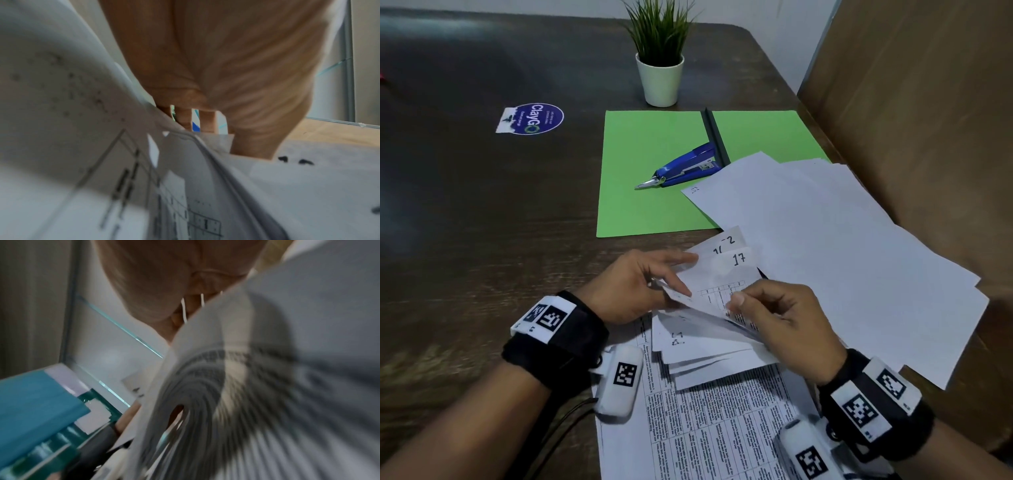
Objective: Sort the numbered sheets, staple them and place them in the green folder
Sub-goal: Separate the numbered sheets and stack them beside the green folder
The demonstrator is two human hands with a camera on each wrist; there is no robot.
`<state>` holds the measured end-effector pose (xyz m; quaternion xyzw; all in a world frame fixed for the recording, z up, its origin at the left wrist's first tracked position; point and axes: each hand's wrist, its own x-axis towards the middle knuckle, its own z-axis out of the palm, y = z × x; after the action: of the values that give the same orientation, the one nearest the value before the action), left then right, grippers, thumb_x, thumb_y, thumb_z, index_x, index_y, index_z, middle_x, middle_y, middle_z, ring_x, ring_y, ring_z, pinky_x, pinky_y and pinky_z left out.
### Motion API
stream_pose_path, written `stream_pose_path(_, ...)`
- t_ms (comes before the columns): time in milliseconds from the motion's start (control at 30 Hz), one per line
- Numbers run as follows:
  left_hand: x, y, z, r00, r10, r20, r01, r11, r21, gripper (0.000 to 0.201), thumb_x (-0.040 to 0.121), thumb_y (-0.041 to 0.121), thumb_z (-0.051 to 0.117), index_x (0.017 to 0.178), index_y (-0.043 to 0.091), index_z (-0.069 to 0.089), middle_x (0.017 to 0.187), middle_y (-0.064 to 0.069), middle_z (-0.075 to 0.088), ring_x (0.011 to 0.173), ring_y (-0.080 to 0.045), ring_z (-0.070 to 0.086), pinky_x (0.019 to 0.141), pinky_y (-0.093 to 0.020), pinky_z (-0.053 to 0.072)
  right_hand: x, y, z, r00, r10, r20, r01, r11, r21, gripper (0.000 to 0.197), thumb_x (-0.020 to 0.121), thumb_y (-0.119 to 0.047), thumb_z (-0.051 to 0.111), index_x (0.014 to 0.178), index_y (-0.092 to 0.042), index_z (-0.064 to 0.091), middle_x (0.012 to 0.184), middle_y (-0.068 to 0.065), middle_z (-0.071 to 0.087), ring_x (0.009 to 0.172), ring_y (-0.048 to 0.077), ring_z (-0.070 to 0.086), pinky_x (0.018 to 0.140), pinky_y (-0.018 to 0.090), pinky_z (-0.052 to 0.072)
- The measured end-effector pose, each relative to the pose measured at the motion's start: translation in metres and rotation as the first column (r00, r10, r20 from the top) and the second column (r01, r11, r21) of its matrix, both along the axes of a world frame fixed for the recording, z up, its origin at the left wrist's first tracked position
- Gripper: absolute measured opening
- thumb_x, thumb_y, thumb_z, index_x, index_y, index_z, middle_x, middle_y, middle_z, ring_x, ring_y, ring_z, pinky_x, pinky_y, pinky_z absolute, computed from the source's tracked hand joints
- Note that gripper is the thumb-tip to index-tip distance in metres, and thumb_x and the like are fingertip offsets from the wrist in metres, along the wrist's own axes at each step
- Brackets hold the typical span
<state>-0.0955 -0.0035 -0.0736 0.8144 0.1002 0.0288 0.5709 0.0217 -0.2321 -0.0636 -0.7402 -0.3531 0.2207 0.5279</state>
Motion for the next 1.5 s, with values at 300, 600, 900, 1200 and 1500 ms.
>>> stream_pose_path(300,-0.001,0.000,0.005,0.999,-0.031,-0.009,0.031,0.999,0.013,0.043,0.072,-0.023,0.071,0.083,0.017,0.084,0.138,0.015,0.060,0.132,0.006,0.049,0.081,-0.021,0.058,0.050,0.033,0.025,0.791,0.232,0.566,0.070,0.885,-0.461,0.042,0.090,-0.028,0.066,0.132,-0.026,0.061,0.114,-0.009,0.066,0.111,0.016,0.054,0.091,0.036,0.047)
stream_pose_path(600,0.000,0.000,0.002,1.000,-0.026,0.012,0.026,1.000,-0.004,0.039,0.070,-0.019,0.076,0.080,0.019,0.083,0.120,0.012,0.070,0.119,0.000,0.060,0.079,-0.018,0.054,0.054,0.028,0.012,0.790,0.101,0.605,0.098,0.953,-0.287,0.008,0.082,-0.026,0.078,0.085,-0.020,0.073,0.084,-0.006,0.063,0.085,0.016,0.056,0.073,0.040,0.050)
stream_pose_path(900,0.001,-0.001,0.002,1.000,-0.008,0.024,0.009,0.999,-0.041,0.043,0.067,-0.025,0.073,0.078,0.016,0.082,0.117,0.005,0.073,0.112,-0.009,0.067,0.085,-0.042,0.060,0.027,0.004,0.013,0.835,0.242,0.495,-0.151,0.964,-0.218,0.015,0.084,-0.032,0.069,0.076,-0.022,0.077,0.070,-0.013,0.066,0.064,0.004,0.059,0.060,0.016,0.040)
stream_pose_path(1200,0.003,-0.003,-0.003,0.995,0.082,0.054,-0.079,0.995,-0.060,0.026,0.067,0.006,0.089,0.075,0.020,0.069,0.084,-0.009,0.073,0.076,-0.010,0.068,0.067,-0.025,0.054,0.025,0.018,0.020,0.901,0.091,0.425,-0.075,0.996,-0.054,0.041,0.096,-0.043,0.058,0.076,-0.010,0.074,0.074,-0.001,0.070,0.069,0.017,0.064,0.067,0.038,0.052)
stream_pose_path(1500,0.002,-0.002,-0.003,0.998,0.065,0.018,-0.062,0.990,-0.128,0.048,0.073,0.052,0.082,0.113,0.027,0.072,0.103,0.003,0.077,0.096,-0.010,0.071,0.073,-0.023,0.058,0.034,0.028,0.019,0.884,0.077,0.461,0.068,0.955,-0.290,0.005,0.083,-0.023,0.076,0.083,-0.018,0.074,0.074,-0.010,0.065,0.073,0.011,0.060,0.072,0.031,0.051)
